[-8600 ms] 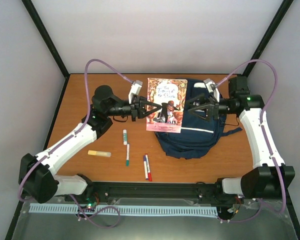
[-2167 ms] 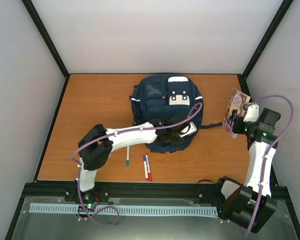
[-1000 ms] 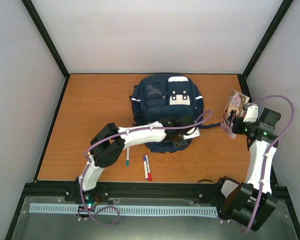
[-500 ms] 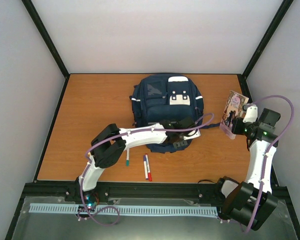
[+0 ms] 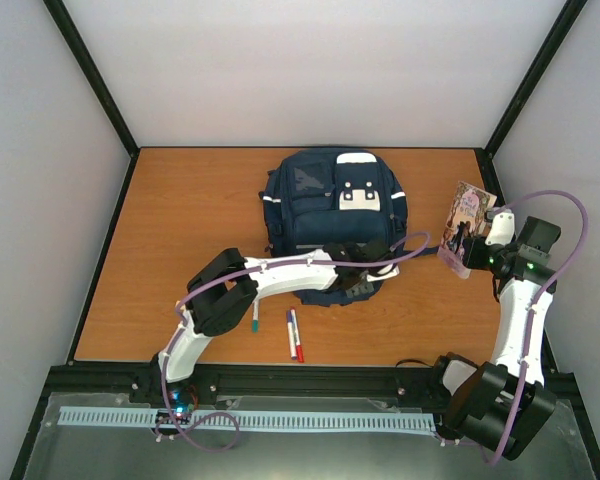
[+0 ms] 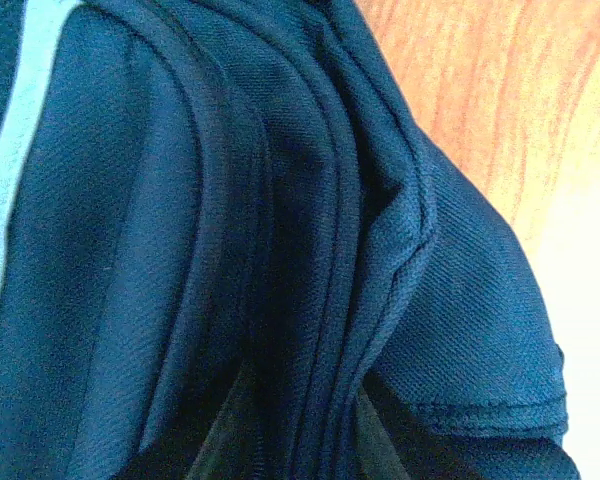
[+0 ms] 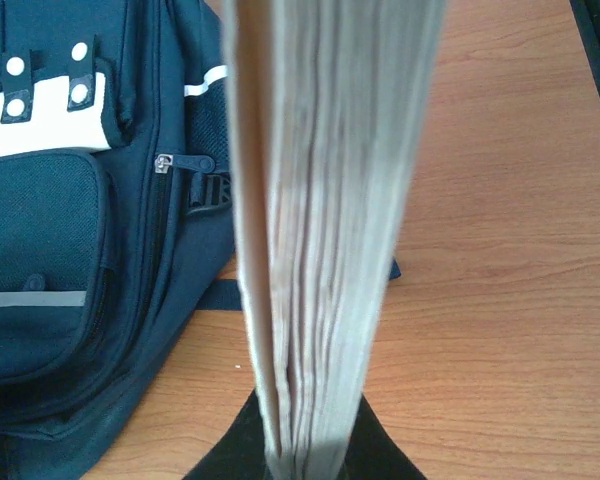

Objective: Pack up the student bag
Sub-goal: Place the book in the student bag.

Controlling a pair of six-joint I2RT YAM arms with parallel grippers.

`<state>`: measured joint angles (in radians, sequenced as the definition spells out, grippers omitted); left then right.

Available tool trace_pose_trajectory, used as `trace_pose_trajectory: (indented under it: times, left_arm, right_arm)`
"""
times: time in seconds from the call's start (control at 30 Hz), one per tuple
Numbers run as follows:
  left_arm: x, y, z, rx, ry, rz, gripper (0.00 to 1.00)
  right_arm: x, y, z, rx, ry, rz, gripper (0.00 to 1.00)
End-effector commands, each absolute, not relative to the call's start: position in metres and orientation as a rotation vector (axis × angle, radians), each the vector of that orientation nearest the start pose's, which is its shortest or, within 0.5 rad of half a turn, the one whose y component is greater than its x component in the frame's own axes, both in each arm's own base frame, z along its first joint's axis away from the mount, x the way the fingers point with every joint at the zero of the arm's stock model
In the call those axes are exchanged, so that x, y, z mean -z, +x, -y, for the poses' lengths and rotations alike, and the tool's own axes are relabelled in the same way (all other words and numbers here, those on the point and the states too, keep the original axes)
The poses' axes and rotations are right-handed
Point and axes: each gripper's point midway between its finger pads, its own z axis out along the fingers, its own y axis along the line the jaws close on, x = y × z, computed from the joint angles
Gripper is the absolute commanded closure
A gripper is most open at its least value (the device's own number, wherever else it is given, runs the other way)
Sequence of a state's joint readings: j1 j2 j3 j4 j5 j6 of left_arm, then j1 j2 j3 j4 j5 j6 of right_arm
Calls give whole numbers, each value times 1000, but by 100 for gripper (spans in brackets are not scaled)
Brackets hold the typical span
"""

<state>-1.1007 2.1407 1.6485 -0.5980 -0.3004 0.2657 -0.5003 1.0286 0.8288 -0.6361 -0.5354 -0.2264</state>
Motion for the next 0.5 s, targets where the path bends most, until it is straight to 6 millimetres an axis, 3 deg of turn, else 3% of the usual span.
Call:
trace_pose_trajectory:
  times: [0.0,0.23,0.47]
  left_arm:
    - [-81,295,437,-163,1485,-2031,78]
    - [-143,299,444,-92,1396,-1950,97]
    - [-200,317,445,-66,1316,-1905,99]
  right_arm:
    - [-193,296,61,-270,53,-2250,97]
    - [-201,298,48,-419,61,-2233,97]
    - [-214,303,33,-665,79,-2205,97]
